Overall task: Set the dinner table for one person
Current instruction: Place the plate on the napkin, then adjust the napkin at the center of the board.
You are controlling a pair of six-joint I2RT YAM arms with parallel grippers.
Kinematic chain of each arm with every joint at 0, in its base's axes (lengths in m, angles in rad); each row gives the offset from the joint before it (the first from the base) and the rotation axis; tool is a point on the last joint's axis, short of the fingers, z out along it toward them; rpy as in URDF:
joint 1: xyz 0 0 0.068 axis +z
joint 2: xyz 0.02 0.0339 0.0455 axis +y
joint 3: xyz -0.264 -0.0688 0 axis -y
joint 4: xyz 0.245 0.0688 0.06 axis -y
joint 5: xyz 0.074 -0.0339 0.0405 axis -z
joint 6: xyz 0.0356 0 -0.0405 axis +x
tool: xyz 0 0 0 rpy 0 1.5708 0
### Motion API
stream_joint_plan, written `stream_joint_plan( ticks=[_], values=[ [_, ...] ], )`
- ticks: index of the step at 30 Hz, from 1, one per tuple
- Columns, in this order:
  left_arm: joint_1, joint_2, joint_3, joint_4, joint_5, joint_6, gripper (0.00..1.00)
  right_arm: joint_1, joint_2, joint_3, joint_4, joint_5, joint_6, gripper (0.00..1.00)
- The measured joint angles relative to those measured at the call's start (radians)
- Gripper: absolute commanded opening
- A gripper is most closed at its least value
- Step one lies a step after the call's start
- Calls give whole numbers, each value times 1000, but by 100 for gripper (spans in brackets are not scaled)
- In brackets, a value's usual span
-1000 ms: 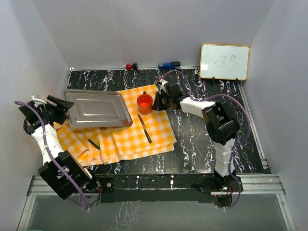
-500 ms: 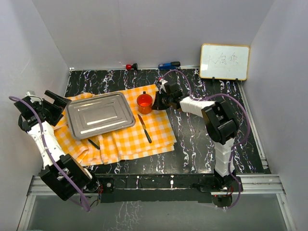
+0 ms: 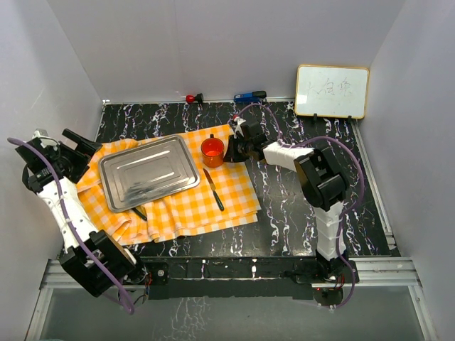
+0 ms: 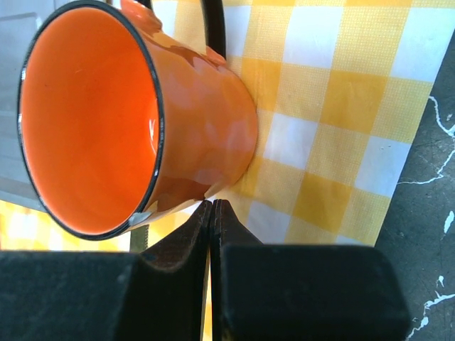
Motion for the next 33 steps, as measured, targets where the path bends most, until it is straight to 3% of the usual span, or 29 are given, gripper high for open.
stream_joint_plan(
  ticks=[9, 17, 33],
  values=[
    [-26, -2, -84, 82, 55, -55, 99, 0, 49, 23, 6, 53, -15, 0],
    [-69, 22, -109, 147, 62, -74, 99, 4, 78, 79, -40, 236, -46, 0],
    [-106, 42, -137, 173, 57, -72, 99, -137, 61, 18, 23, 197, 15, 0]
  ],
)
